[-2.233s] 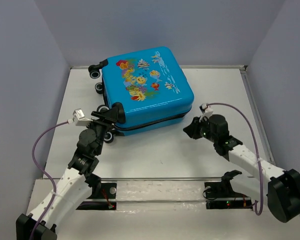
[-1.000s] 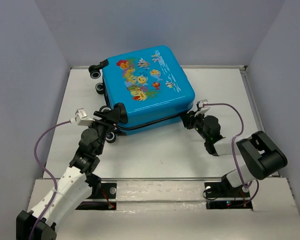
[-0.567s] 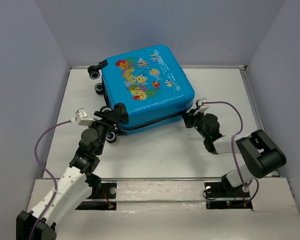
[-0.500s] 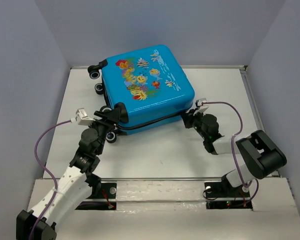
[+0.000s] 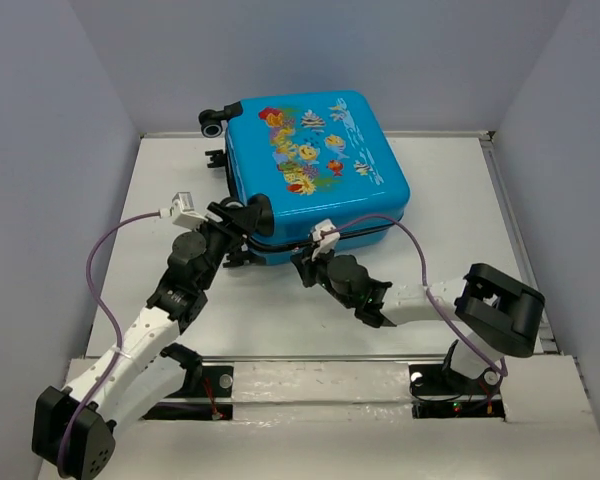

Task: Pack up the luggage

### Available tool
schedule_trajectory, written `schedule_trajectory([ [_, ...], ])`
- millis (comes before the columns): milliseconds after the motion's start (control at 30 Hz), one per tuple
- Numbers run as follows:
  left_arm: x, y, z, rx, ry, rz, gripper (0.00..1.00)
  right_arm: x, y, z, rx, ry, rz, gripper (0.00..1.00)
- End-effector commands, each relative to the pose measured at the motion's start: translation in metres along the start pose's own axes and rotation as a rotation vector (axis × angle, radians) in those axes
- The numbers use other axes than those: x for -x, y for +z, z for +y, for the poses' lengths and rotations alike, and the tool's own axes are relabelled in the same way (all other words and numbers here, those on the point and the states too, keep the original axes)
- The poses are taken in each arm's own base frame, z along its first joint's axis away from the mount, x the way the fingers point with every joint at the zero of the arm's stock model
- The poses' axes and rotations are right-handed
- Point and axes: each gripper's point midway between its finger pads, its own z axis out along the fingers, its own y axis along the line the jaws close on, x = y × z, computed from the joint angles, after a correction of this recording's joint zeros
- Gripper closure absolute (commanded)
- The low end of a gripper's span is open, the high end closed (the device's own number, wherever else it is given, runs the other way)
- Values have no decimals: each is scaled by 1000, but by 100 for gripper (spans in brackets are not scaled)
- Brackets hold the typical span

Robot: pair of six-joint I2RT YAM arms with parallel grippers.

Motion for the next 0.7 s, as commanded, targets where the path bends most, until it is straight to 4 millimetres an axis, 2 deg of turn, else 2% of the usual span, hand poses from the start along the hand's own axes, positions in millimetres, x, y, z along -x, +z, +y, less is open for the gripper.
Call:
schedule_trajectory([
  [0,-45,-22,-50,-250,170,256,94,6,-24,99,323,-7,55,93],
  [67,-51,-29,-48,-252,156,271,94,17,-19,100,312,-41,35,93],
  [100,-59,-32,-40,-240,151,289,94,33,-13,102,316,-39,4,93],
  [167,-75,-37,-40,-242,143,322,94,46,-9,108,353,-34,-15,93],
  [200,-84,-39,-36,-231,142,342,94,61,-6,122,406,-44,-33,93],
  [233,-87,-40,-35,-220,135,346,94,64,-3,130,433,-60,-30,93],
  [267,-83,-42,-31,-198,135,323,94,53,1,137,464,-65,10,93],
  [300,-85,-45,-27,-192,133,325,94,53,-1,148,522,-38,15,93],
  [367,-82,-51,-17,-176,124,304,94,42,-2,155,572,-35,32,93],
  [433,-85,-57,-13,-178,119,316,94,26,-3,153,583,-33,70,93],
  [500,-99,-62,-8,-190,115,379,94,15,-11,152,606,-27,93,93],
  [533,-104,-62,-6,-192,116,397,94,12,-16,149,606,-22,93,93],
  [567,-112,-59,-5,-197,127,424,94,-7,-27,137,592,-2,117,93],
  [600,-117,-58,-9,-212,131,440,94,2,-39,133,589,21,86,93],
  [633,-124,-58,-13,-227,134,461,94,-1,-46,125,565,52,86,93],
  [667,-129,-51,-21,-240,138,465,94,-17,-56,105,501,62,107,93],
])
